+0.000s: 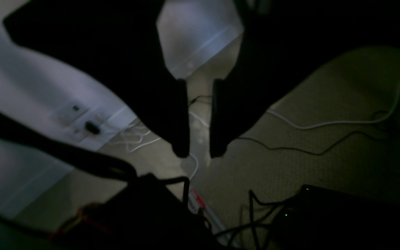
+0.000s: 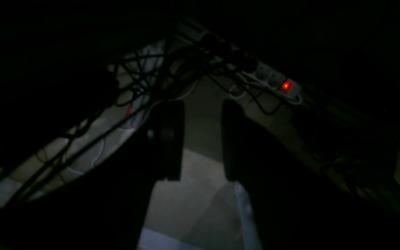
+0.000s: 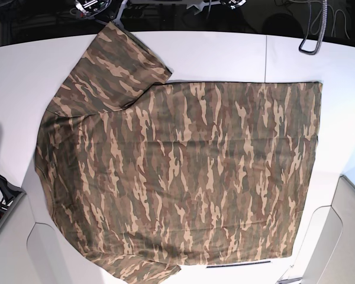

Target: Fold the T-shirt properly

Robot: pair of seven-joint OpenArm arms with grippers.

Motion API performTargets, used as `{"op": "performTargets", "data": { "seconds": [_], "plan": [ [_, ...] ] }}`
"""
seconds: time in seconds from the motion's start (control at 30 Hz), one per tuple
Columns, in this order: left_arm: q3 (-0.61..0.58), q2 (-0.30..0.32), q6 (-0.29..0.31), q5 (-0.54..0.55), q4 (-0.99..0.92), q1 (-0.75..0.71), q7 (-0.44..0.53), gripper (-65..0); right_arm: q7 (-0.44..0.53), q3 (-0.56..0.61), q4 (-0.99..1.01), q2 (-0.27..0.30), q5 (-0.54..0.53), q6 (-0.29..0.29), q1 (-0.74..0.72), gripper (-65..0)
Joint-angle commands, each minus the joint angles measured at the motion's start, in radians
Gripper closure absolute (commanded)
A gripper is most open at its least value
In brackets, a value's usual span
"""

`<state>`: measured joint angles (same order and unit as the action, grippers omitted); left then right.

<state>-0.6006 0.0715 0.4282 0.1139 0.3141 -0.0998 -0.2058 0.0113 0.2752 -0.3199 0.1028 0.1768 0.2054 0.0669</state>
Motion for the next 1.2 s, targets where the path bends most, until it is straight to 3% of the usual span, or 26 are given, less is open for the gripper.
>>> {"op": "performTargets", "data": {
  "seconds": [0.0,0.13,0.23,0.47,0.57,0.83,1.07,1.17],
  "plan": [
    [0.019,-0.001,0.017,0.0,0.008,-0.001,-0.001,-13.8,0.007,-0.002,-0.009,0.005,-0.001,0.012,0.003,-19.1],
    [0.103,0.004,0.105,0.0,0.008,-0.002,-0.001,-13.8,0.007,-0.002,-0.023,0.019,-0.001,0.04,0.014,-19.1],
    [0.153,0.021,0.138,0.0,0.011,-0.008,-0.002,-13.8,0.007,-0.002,-0.04,0.032,-0.001,0.062,0.034,-19.1],
    [0.197,0.101,0.137,0.002,0.15,-0.098,-0.004,-13.8,0.007,-0.002,-0.198,0.089,-0.005,0.064,0.145,-19.1],
    [0.197,0.137,0.131,0.011,0.257,-0.163,-0.005,-13.8,0.007,-0.002,-0.303,0.126,-0.061,0.065,0.212,-19.1],
    [0.208,0.216,0.107,0.08,0.542,-0.327,-0.047,-13.8,0.003,-0.002,-0.616,0.238,-0.197,0.167,0.428,-19.1],
    [0.381,0.225,0.113,0.08,0.734,-0.474,-0.05,-13.8,-0.009,-0.003,-0.885,0.334,-0.269,0.241,0.638,-19.1],
    [0.467,0.225,0.155,0.081,0.841,-0.544,-0.066,-13.8,-0.013,-0.003,-1.009,0.372,-0.274,0.261,0.724,-19.1]
  ]
}}
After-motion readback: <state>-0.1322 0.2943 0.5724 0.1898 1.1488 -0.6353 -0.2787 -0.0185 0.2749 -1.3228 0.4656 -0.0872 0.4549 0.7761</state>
